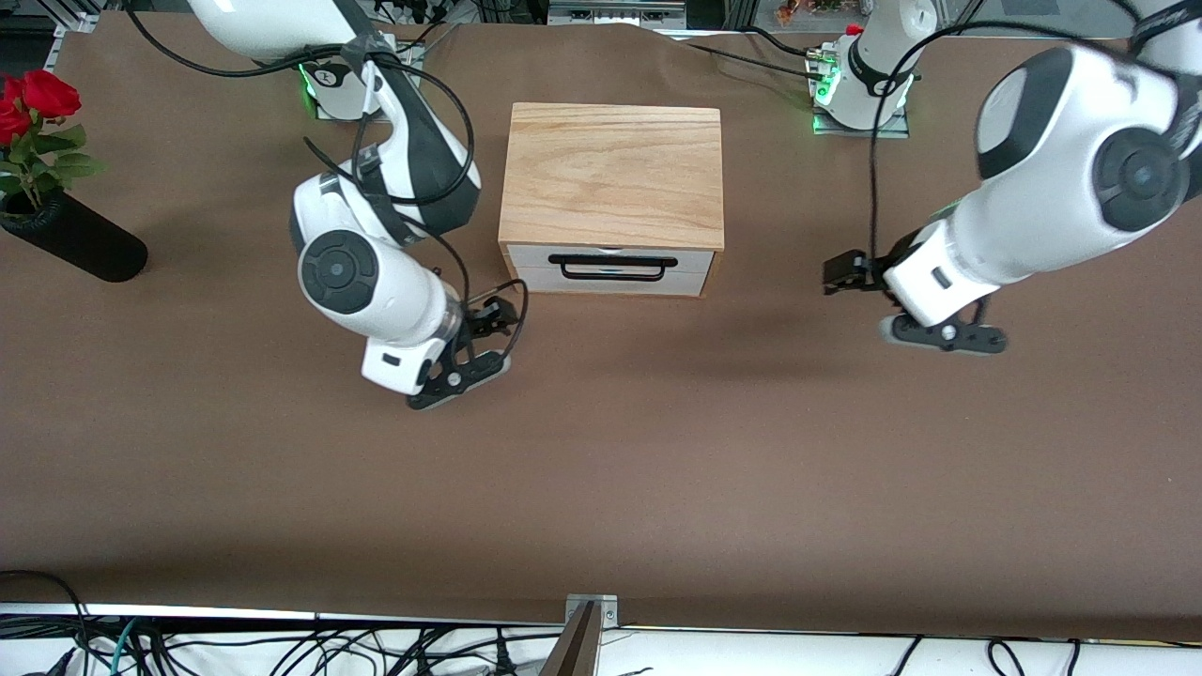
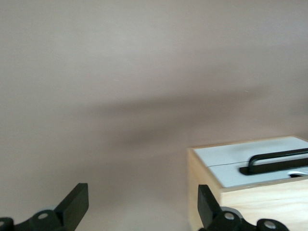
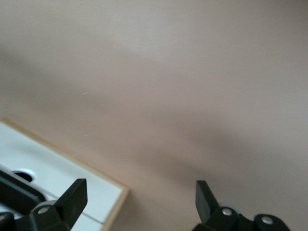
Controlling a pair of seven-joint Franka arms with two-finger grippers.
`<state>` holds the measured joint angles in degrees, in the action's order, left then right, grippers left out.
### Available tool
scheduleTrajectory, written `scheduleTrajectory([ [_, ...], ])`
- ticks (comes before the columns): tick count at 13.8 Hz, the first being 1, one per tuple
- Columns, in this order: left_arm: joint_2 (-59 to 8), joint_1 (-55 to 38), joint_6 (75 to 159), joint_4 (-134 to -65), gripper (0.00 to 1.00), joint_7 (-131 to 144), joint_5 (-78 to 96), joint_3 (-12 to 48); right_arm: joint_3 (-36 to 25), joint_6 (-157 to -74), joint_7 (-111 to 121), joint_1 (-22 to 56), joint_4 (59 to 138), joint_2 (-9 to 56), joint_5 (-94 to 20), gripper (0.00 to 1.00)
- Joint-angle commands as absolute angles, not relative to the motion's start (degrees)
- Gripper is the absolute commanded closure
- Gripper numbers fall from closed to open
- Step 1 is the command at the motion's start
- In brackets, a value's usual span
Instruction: Close drawer with both arms simultaneously
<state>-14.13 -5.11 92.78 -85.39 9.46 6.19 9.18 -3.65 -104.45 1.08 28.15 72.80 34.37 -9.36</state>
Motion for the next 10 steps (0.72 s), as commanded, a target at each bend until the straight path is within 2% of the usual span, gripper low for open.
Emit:
scheduleTrajectory([
  [1, -11.96, -4.75, 89.13, -82.36, 0.0, 9.32, 1.68, 9.32, -9.29, -101.43, 1.23, 28.39, 71.54, 31.38, -8.44, 0.0],
  [3, -10.38, -4.05, 88.33, -82.7, 0.0, 9.23, -4.79, 9.31, -14.3, -101.07, 1.32, 27.87, 71.54, 30.42, -9.05, 0.0],
  [5, -8.89, -4.13, 88.85, -84.01, 0.0, 9.66, -6.85, 8.96, -16.17, -101.07, 1.41, 26.9, 71.54, 28.58, -8.62, 0.0],
  [7, -5.46, -3.61, 89.99, -87.78, 0.0, 9.58, -6.42, 8.7, -15.56, -100.99, 1.23, 23.84, 72.41, 25.77, -7.91, 0.0],
  [10, 0.86, -5.19, 94.28, -95.33, 0.0, 9.06, 0.24, 2.56, -13.89, -98.8, 1.14, 17.25, 74.61, 21.55, -7.38, 0.0],
])
